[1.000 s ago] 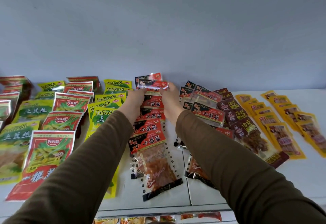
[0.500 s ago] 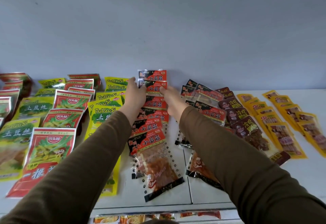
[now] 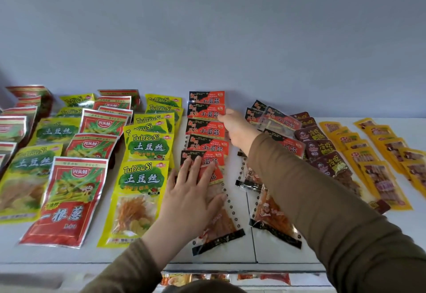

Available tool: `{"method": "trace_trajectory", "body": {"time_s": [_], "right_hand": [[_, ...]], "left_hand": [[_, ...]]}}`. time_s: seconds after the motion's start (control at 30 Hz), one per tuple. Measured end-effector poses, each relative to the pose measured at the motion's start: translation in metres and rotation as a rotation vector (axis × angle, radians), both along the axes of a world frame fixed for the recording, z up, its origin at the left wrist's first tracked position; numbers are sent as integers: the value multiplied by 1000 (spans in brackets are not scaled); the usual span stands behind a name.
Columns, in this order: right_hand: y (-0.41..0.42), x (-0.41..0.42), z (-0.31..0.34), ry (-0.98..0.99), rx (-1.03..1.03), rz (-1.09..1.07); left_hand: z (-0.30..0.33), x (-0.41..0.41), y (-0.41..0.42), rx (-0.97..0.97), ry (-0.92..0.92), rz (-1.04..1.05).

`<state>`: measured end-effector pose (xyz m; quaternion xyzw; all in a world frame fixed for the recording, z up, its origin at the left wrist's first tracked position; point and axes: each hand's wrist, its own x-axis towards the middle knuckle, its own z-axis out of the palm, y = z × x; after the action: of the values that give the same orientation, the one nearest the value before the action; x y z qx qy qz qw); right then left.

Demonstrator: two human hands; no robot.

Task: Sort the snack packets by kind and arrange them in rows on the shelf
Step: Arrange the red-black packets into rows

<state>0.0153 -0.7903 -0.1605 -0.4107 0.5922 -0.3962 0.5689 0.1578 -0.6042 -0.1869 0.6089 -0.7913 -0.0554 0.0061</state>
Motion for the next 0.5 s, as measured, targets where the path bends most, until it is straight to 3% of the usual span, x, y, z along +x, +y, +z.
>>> {"method": "trace_trajectory", "body": {"time_s": [0.1,0.37,0.5], "right_hand": [[4,8,1,-24,-17,-61],[28,-3,41,177,-91,5],[62,-16,44,43,-75,-61]], "left_hand": [[-7,-2,-11,-18,52,6],[15,19,-25,-112,44,-31],[36,57,-31,-89,-42,34]]}}
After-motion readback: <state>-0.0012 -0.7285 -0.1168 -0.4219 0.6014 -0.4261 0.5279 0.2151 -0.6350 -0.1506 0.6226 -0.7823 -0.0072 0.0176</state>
